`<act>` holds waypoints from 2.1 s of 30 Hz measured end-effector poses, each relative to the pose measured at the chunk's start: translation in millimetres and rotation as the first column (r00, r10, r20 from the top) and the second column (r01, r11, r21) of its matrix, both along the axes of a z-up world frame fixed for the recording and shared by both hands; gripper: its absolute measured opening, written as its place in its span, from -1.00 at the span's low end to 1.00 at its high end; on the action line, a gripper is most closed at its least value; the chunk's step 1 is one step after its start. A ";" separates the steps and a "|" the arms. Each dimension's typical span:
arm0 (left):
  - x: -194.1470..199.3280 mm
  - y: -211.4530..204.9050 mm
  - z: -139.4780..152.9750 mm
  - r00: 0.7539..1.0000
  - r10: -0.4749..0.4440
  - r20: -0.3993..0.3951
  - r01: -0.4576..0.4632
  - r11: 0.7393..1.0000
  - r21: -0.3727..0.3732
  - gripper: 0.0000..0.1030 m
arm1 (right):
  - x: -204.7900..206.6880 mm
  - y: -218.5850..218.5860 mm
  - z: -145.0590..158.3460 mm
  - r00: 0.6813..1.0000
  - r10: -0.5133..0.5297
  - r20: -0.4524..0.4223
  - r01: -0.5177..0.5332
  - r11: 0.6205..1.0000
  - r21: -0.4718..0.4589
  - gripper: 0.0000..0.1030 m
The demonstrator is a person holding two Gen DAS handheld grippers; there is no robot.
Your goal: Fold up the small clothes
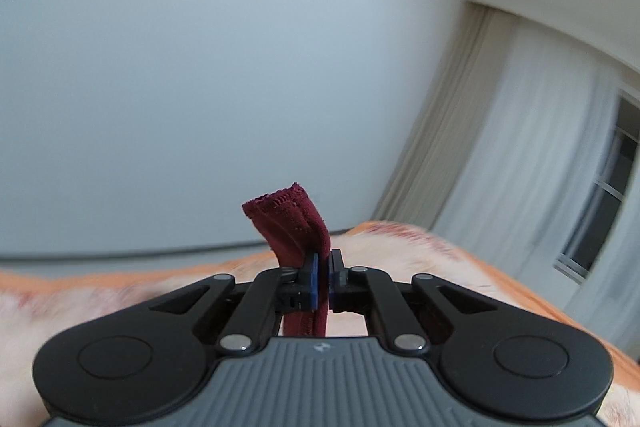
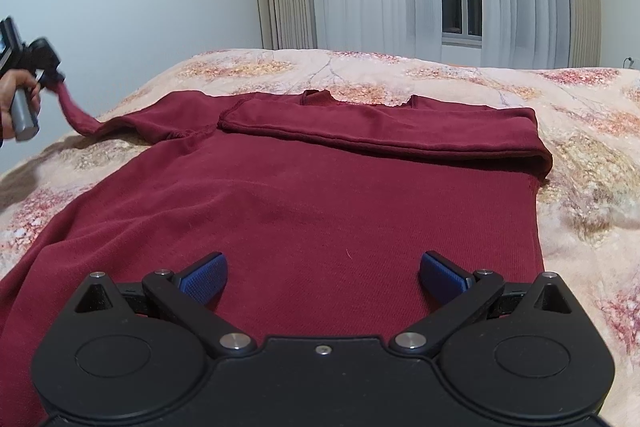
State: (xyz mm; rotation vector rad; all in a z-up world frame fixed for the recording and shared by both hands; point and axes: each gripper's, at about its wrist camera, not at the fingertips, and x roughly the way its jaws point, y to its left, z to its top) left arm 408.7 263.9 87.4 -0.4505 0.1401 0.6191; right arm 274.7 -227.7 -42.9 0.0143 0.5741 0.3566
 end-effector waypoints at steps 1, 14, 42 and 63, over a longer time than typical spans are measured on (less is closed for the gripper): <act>5.2 -9.9 6.5 1.000 -0.028 0.008 0.028 0.999 0.021 -0.93 | 0.2 -0.3 0.0 1.000 0.000 0.000 0.000 1.000 0.005 0.99; 50.1 -208.5 47.0 0.857 -0.512 0.056 0.474 0.827 0.301 -0.93 | -9.8 -24.3 6.8 0.998 -0.062 0.033 0.058 0.990 0.128 0.99; 57.3 -375.3 -79.5 0.522 -0.803 -0.287 0.850 0.519 0.093 0.51 | -44.5 -92.0 -2.1 0.976 -0.219 -0.007 0.217 0.960 0.175 0.99; 16.7 -229.4 -69.9 0.724 -0.587 -0.363 0.664 0.735 0.135 0.99 | 11.7 -85.6 24.9 0.994 -0.089 0.070 0.082 0.992 0.100 0.99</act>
